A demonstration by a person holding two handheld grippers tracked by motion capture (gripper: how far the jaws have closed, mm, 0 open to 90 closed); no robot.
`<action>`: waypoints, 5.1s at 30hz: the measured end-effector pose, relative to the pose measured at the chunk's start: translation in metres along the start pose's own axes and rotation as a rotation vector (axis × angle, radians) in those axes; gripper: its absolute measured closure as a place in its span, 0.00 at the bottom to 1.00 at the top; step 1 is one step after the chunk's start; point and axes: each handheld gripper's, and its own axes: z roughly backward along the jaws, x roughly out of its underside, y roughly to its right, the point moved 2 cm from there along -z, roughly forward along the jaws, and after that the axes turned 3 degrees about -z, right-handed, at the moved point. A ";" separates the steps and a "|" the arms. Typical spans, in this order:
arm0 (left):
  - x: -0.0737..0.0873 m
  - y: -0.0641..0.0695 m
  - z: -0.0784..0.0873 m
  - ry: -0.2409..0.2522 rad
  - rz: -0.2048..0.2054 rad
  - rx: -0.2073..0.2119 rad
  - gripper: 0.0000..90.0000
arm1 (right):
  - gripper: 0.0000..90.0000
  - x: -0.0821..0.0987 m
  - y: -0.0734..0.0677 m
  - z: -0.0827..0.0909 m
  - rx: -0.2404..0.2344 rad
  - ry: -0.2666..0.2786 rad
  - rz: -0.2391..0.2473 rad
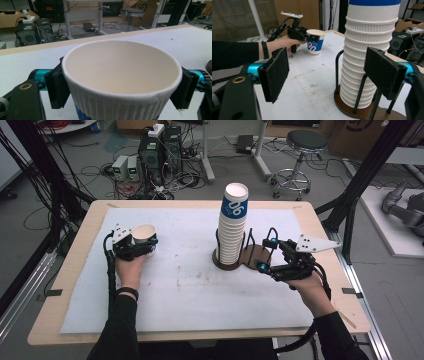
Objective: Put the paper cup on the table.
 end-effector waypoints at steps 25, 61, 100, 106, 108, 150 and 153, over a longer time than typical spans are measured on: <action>0.000 0.007 0.005 -0.086 -0.010 -0.006 0.19 | 0.23 -0.003 -0.003 -0.001 -0.007 0.006 0.009; -0.009 0.016 0.018 -0.193 -0.064 -0.039 0.07 | 0.23 -0.004 -0.004 -0.002 -0.023 0.002 0.014; -0.039 0.066 0.095 -0.025 -0.155 0.174 0.07 | 0.23 0.000 0.002 0.003 -0.003 0.004 -0.002; -0.057 0.094 0.103 0.021 -0.212 0.250 0.07 | 0.23 0.000 0.002 0.004 0.005 0.001 -0.002; -0.060 0.103 0.103 0.024 -0.210 0.288 0.07 | 0.23 0.000 0.002 0.003 0.004 -0.002 -0.001; -0.062 0.139 0.097 0.000 -0.225 0.450 0.12 | 0.23 0.009 0.003 0.001 0.038 -0.022 -0.014; -0.060 0.139 0.096 -0.003 -0.224 0.450 0.13 | 0.23 0.009 0.003 0.000 0.039 -0.029 -0.019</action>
